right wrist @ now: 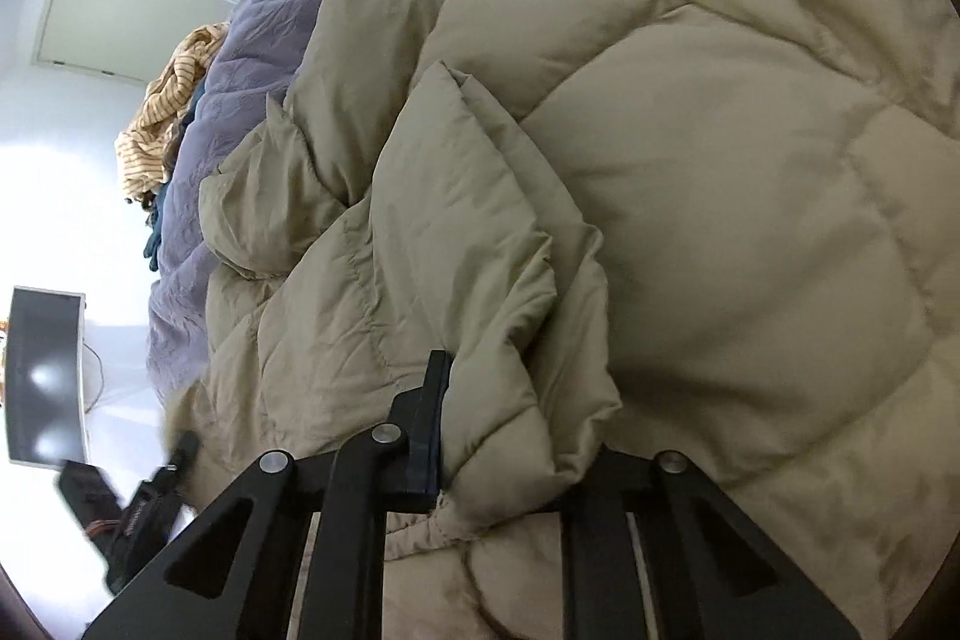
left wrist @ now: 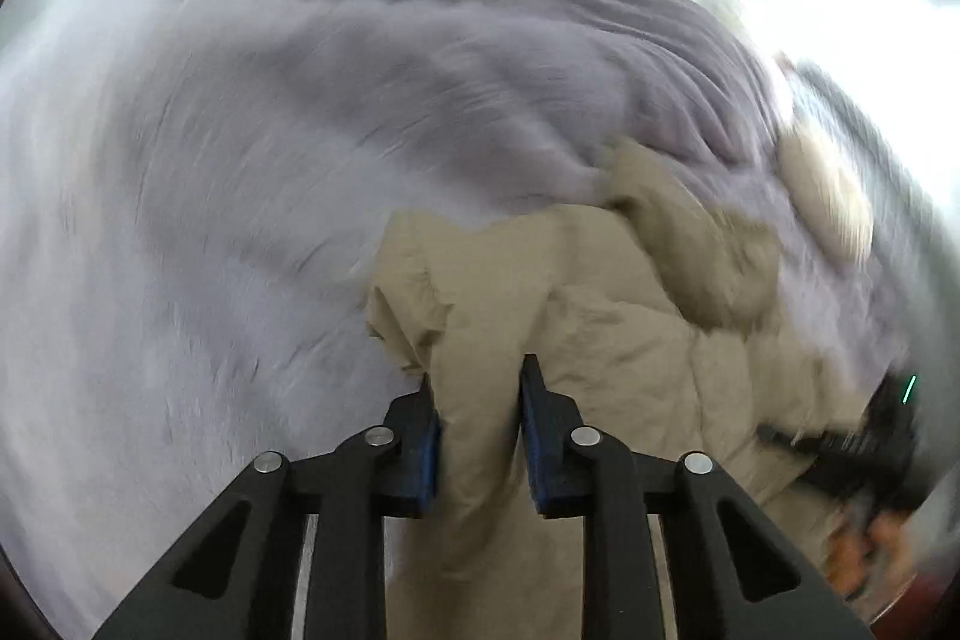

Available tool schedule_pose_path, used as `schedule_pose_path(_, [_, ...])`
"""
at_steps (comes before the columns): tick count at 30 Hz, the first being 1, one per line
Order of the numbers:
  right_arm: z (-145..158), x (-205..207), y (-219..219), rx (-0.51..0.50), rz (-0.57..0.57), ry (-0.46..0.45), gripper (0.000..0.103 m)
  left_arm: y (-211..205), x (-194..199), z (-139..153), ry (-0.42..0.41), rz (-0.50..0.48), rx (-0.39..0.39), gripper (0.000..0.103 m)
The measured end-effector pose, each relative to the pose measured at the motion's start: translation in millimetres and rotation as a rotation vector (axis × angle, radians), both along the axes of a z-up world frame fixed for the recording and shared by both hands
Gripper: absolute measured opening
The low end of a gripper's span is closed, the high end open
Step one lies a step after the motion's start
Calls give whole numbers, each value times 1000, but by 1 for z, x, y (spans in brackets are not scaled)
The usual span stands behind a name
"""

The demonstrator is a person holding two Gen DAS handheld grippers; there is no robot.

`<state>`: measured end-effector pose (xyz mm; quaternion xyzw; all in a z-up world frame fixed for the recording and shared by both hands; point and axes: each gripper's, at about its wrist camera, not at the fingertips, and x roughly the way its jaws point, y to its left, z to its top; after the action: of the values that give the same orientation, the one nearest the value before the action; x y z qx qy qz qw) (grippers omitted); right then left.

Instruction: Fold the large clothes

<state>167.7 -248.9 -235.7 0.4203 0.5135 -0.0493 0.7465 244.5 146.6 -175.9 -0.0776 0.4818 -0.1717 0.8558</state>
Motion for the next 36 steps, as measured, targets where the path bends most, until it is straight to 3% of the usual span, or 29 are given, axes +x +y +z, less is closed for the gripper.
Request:
schedule_pose_path(2, [-2,-7,0,6,-1,-1,16,-19,-7,6,-66,-54,142,24])
schedule_pose_path(5, [-5,-6,2,14,-8,-2,16,-22,10,-15,-19,-33,231,25])
schedule_pose_path(6, [-5,-4,6,15,1,-6,16,-12,15,-24,5,-6,229,26])
schedule_pose_path(10, [-3,1,14,-44,44,-12,16,12,26,-32,54,104,189,54])
schedule_pose_path(15, [4,-6,8,-12,62,5,18,43,18,1,37,175,171,54])
schedule_pose_path(17, [15,-14,7,-41,87,5,33,48,10,13,24,178,162,54])
schedule_pose_path(18, [21,-18,6,-63,93,1,49,51,4,19,19,172,157,54])
schedule_pose_path(19, [29,-25,4,-98,91,-7,56,50,-2,22,16,162,155,54])
schedule_pose_path(23, [52,-49,-7,-230,37,-1,54,29,-24,13,50,117,170,54])
schedule_pose_path(25, [58,-51,-11,-234,29,-19,31,14,-30,-4,85,106,184,54])
schedule_pose_path(28, [61,-39,-7,-294,73,-39,26,5,-36,-22,115,122,200,54])
schedule_pose_path(31, [49,-30,-2,-326,110,-12,24,4,-36,-33,134,147,205,54])
schedule_pose_path(34, [22,-34,-4,-304,110,61,18,6,-35,-39,138,178,222,72])
schedule_pose_path(36, [19,-40,-5,-309,112,45,17,7,-35,-41,138,181,221,72])
